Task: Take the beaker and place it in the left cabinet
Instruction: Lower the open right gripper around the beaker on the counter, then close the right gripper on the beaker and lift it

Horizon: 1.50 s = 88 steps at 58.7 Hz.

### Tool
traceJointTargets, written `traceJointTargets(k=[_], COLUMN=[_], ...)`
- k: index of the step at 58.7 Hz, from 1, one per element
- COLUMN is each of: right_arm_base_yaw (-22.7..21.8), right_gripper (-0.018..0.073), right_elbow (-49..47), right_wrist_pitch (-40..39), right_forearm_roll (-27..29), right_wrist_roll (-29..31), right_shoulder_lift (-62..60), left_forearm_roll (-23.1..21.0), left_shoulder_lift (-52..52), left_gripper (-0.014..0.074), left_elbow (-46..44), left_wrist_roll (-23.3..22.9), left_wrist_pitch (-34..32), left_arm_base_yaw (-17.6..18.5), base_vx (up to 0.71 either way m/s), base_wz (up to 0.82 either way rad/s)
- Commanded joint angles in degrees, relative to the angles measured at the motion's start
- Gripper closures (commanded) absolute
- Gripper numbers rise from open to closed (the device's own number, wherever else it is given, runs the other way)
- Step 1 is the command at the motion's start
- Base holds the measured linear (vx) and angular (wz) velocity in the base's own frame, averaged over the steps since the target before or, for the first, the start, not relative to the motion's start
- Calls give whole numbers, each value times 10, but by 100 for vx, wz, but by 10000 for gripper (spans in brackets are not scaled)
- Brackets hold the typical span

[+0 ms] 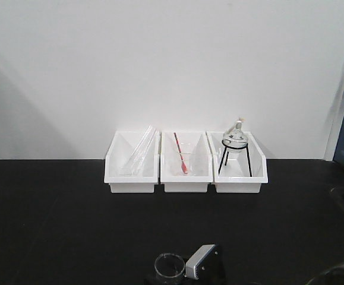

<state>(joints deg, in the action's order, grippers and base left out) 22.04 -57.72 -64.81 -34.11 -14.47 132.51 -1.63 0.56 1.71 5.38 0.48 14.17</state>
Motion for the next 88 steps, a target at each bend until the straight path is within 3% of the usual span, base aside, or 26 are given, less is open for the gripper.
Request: traceJointTargets(k=[1, 6, 22, 37, 54, 68, 88], right_arm_base_yaw=[1, 1, 1, 1, 1, 1, 1], right_gripper=[371, 578, 566, 565, 565, 565, 565], right_elbow=[-10, 3, 76, 149, 233, 282, 285], right_wrist_pitch=[-77, -72, 77, 340, 612, 698, 711], right_forearm_roll=[24, 25, 35, -8, -39, -37, -52], right_wrist_roll=[0, -8, -58, -188, -215, -212, -206], right_shoulder_lift=[-34, -47, -213, -484, -800, -969, -1009], left_forearm_roll=[-5, -5, -5, -5, -5, -5, -5], left_shoulder_lift=[11, 11, 11, 11, 11, 11, 11], left_gripper=[595, 595, 595, 595, 595, 595, 595], left_elbow=[10, 10, 10, 10, 10, 10, 10], left_wrist_roll=[-1, -1, -1, -1, -1, -1, -1], left_wrist_pitch=[-50, -50, -50, -50, -50, -50, -50], left_arm_base_yaw=[3, 3, 3, 3, 3, 3, 3], base_vx=[0, 0, 0, 0, 0, 0, 0], base_wz=[0, 0, 0, 0, 0, 0, 0])
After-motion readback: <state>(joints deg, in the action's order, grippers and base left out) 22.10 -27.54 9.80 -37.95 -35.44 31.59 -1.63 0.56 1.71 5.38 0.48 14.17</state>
